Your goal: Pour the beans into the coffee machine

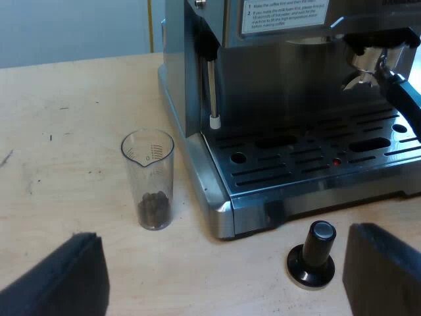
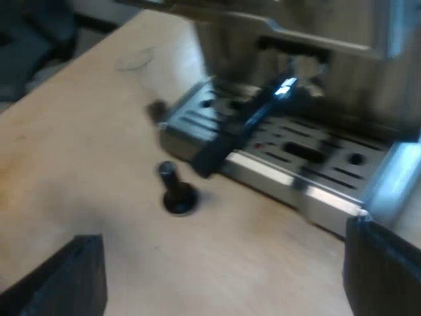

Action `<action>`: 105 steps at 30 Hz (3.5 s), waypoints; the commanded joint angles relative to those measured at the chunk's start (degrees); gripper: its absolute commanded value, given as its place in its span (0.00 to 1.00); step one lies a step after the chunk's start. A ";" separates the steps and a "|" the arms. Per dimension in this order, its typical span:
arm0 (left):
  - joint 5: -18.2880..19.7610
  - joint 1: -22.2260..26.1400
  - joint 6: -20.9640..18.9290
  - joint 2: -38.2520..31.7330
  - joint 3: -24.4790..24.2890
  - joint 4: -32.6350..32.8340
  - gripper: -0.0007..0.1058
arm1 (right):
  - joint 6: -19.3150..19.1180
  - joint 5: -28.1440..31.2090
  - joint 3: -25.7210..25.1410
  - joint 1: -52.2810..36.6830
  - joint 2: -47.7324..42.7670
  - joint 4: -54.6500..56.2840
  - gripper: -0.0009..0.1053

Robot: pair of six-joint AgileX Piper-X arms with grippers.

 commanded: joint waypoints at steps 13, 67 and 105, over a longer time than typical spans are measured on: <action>-0.55 0.16 -0.58 0.15 -0.46 -0.73 0.79 | -4.12 -6.40 -0.68 6.88 9.90 -9.47 0.75; 0.79 -0.12 -6.56 2.80 26.37 -37.61 0.92 | 7.71 14.88 -0.53 32.35 38.27 -35.67 0.75; -14.73 -8.53 -3.63 61.43 26.37 -89.96 0.85 | 7.69 14.88 -0.53 32.35 38.27 -35.67 0.75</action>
